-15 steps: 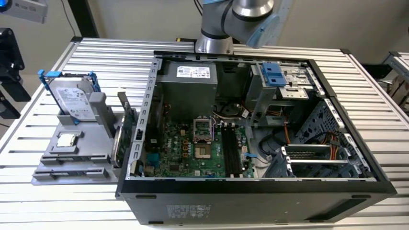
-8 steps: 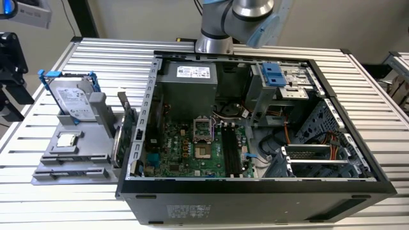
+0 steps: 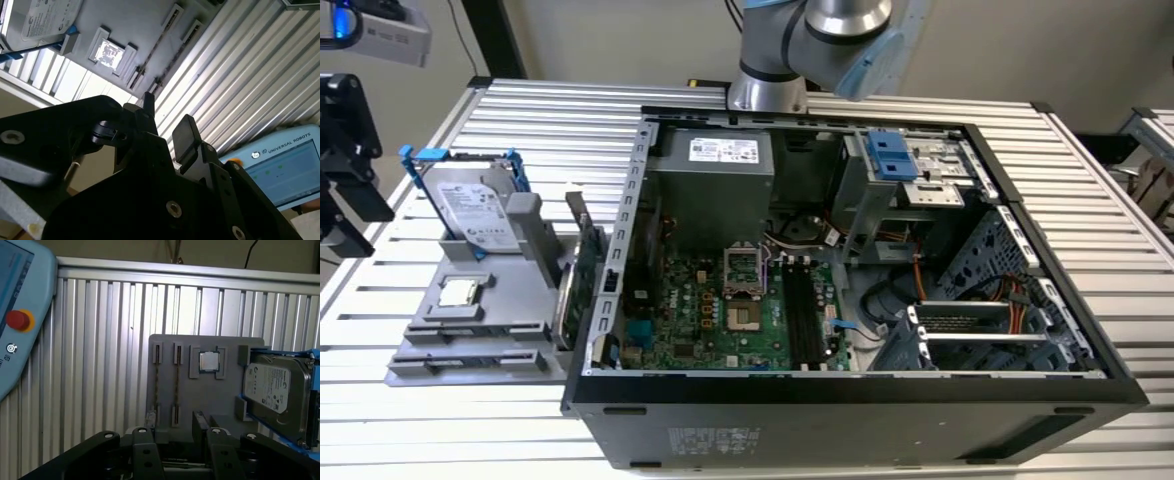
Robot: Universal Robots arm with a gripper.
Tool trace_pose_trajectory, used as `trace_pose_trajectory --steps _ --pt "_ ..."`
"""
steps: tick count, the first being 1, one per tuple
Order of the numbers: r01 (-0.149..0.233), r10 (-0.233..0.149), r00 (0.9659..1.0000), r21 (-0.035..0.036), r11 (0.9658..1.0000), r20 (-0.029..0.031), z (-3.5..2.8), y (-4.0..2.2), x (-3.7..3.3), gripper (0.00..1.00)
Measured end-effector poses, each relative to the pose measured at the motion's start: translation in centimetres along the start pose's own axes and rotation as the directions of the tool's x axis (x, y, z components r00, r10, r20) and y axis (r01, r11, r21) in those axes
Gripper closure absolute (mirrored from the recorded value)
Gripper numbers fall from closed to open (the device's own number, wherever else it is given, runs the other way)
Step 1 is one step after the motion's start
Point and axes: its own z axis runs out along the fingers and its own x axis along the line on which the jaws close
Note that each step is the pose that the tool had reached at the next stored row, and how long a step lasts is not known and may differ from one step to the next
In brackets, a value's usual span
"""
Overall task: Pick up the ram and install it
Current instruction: 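Pick up the ram and move it above insertion slot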
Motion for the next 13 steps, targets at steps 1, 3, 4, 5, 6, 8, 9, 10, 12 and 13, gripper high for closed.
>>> trace_pose_trajectory --steps 1,3,4,5,6,8,9,10,12,13 --pt "0.000 0.000 1.0000 0.0003 1.0000 0.0002 0.02 0.00 0.00 0.00" --pt "0.000 0.000 1.0000 0.0003 1.0000 0.0002 0.02 0.00 0.00 0.00" --pt "0.000 0.000 1.0000 0.0003 1.0000 0.0002 0.05 0.00 0.00 0.00" --pt "0.000 0.000 1.0000 0.0006 1.0000 0.0004 0.12 -0.01 0.00 0.00" --pt "0.000 0.000 1.0000 0.0005 1.0000 0.0003 0.18 0.00 0.00 0.00" --pt "0.000 0.000 1.0000 0.0003 1.0000 0.0000 0.32 -0.01 0.00 0.00" --pt "0.000 0.000 1.0000 0.0002 1.0000 -0.0001 0.40 -0.01 0.00 0.00" --pt "0.000 0.000 1.0000 0.0003 1.0000 -0.0002 0.48 -0.01 0.00 0.00" --pt "0.000 0.000 1.0000 0.0002 1.0000 -0.0006 0.65 -0.01 0.01 0.00" --pt "0.000 0.000 1.0000 0.0003 1.0000 -0.0006 0.74 -0.02 0.01 0.00"
